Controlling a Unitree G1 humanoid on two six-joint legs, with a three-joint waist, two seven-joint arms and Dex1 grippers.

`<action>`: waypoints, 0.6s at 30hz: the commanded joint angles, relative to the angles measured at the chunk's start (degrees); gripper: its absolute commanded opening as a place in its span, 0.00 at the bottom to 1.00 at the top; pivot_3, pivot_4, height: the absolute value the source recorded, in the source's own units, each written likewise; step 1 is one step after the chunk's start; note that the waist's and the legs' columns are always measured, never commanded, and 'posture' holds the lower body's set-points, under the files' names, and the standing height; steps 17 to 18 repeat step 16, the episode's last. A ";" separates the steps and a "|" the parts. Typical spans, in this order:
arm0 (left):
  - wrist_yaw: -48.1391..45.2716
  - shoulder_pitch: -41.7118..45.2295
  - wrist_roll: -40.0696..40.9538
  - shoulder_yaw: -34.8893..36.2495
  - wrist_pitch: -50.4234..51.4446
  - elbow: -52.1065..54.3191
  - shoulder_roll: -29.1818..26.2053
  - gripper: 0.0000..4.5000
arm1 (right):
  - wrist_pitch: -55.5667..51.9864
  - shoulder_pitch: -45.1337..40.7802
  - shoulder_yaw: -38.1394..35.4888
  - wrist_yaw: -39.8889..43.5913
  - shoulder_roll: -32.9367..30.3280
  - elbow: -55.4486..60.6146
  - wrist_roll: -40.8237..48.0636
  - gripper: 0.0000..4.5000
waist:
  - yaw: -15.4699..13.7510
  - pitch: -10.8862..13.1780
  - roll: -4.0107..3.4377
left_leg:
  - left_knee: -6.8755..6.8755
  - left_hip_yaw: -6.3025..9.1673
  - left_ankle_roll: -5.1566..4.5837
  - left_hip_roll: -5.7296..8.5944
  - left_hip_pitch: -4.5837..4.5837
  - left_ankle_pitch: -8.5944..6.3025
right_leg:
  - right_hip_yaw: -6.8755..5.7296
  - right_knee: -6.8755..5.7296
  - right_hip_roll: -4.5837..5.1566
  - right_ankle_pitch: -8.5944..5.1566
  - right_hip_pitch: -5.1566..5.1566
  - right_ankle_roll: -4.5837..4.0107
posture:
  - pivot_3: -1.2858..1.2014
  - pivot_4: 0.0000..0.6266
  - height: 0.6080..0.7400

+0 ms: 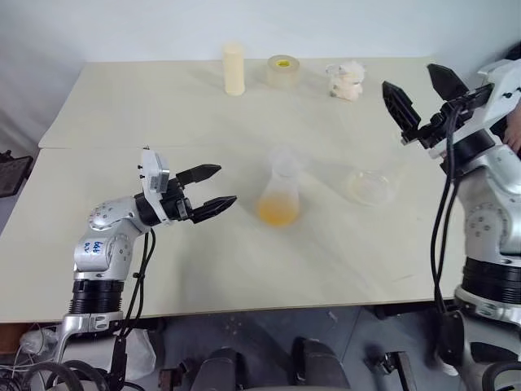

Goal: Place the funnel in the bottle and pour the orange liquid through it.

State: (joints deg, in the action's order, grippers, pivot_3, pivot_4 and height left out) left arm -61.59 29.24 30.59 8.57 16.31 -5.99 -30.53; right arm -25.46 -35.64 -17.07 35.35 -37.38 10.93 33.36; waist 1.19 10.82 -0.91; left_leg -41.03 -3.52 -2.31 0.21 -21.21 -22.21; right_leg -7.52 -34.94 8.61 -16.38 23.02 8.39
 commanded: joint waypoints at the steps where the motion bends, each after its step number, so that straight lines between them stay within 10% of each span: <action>1: -2.90 -1.21 1.17 1.09 -0.69 1.79 -2.21 1.00 | -3.67 7.58 -1.17 14.31 -6.98 7.18 7.38 0.99 | -0.58 0.00 0.02 | -0.01 -0.03 0.00 0.00 0.00 0.00 | 0.00 0.01 0.00 0.00 -0.01 0.00 | 0.52 0.24 1.00; 8: -6.22 -4.04 1.43 2.12 -1.10 1.18 -5.51 1.00 | 0.15 24.02 -1.11 28.31 -17.64 7.29 2.82 0.99 | -1.64 0.01 0.10 | -0.15 -0.16 -0.03 0.03 0.04 -0.02 | -0.02 0.29 -0.01 0.00 -0.22 0.01 | 0.52 0.24 1.00; 18: -7.33 -5.80 0.87 3.00 -3.08 1.17 -6.09 1.00 | 6.38 29.88 -1.38 28.46 -15.17 2.18 -1.83 0.99 | -2.18 0.01 0.12 | -0.16 -0.13 -0.02 -0.03 0.16 -0.02 | -0.05 0.35 -0.03 0.00 -0.35 0.01 | 0.52 0.24 1.00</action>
